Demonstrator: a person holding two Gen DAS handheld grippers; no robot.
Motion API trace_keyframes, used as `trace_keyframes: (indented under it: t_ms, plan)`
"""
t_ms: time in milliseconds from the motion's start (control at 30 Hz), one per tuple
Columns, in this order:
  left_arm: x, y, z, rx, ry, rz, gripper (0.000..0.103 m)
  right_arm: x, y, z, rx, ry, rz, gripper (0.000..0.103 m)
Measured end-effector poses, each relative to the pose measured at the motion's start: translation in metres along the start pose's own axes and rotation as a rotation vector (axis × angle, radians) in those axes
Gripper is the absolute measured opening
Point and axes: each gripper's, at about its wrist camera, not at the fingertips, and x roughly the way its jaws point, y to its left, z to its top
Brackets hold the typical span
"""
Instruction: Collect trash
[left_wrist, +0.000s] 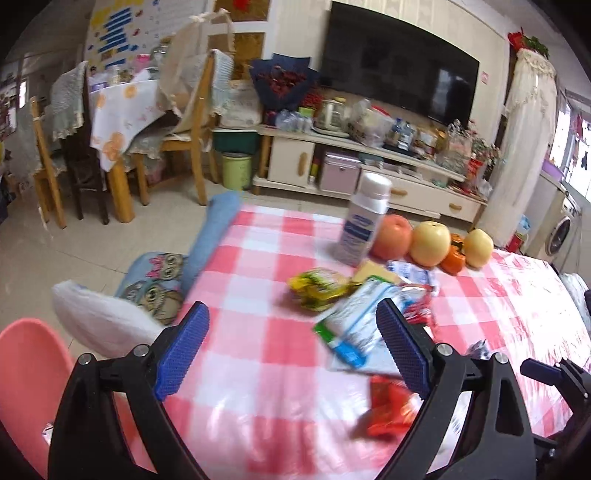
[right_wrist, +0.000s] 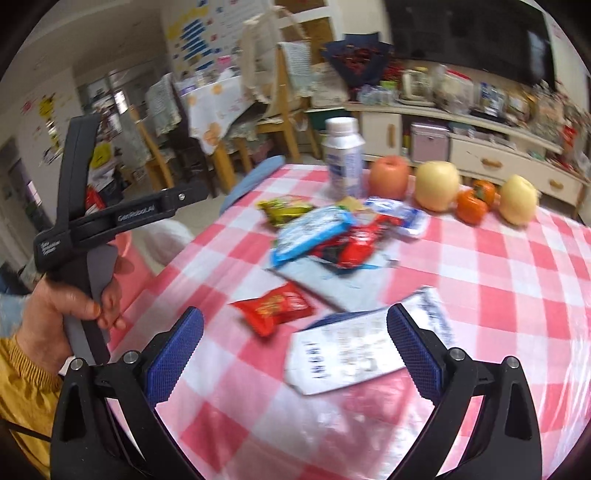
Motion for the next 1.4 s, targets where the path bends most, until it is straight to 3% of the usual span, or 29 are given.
trace_keyframes:
  t_ms: [133,267,367,500,667,800,1067,1200,1333,1400]
  plan:
    - [0.034,-0.032,0.023,-0.013,0.052,-0.056,0.092,-0.008,-0.023,0.002,0.051,-0.001,-0.036,0.098]
    - [0.079,-0.064,0.04,0.012,0.132,-0.057,0.084,-0.02,-0.039,0.005,0.068,-0.027,-0.056,0.098]
    - [0.115,-0.079,0.045,0.042,0.192,-0.012,0.071,-0.027,-0.052,0.006,0.091,-0.035,-0.045,0.098]
    - [0.149,-0.079,0.044,0.001,0.248,0.021,0.057,-0.032,-0.066,0.007,0.122,-0.029,-0.042,0.098]
    - [0.178,-0.069,0.042,-0.084,0.273,0.056,0.054,-0.038,-0.081,0.008,0.181,-0.026,0.003,0.098]
    - [0.196,-0.073,0.038,-0.074,0.31,0.112,0.048,-0.041,-0.084,0.008,0.192,-0.021,0.015,0.098]
    - [0.177,-0.113,0.014,0.066,0.328,0.084,0.046,-0.049,-0.096,0.01,0.216,-0.045,-0.012,0.098]
    - [0.151,-0.138,-0.009,0.134,0.341,-0.005,0.045,-0.058,-0.113,0.01,0.267,-0.069,-0.037,0.098]
    - [0.129,-0.167,-0.032,0.193,0.42,-0.166,0.042,-0.066,-0.125,0.008,0.304,-0.094,-0.057,0.098]
    - [0.117,-0.173,-0.03,0.206,0.383,-0.194,0.042,-0.069,-0.129,0.007,0.316,-0.101,-0.059,0.098]
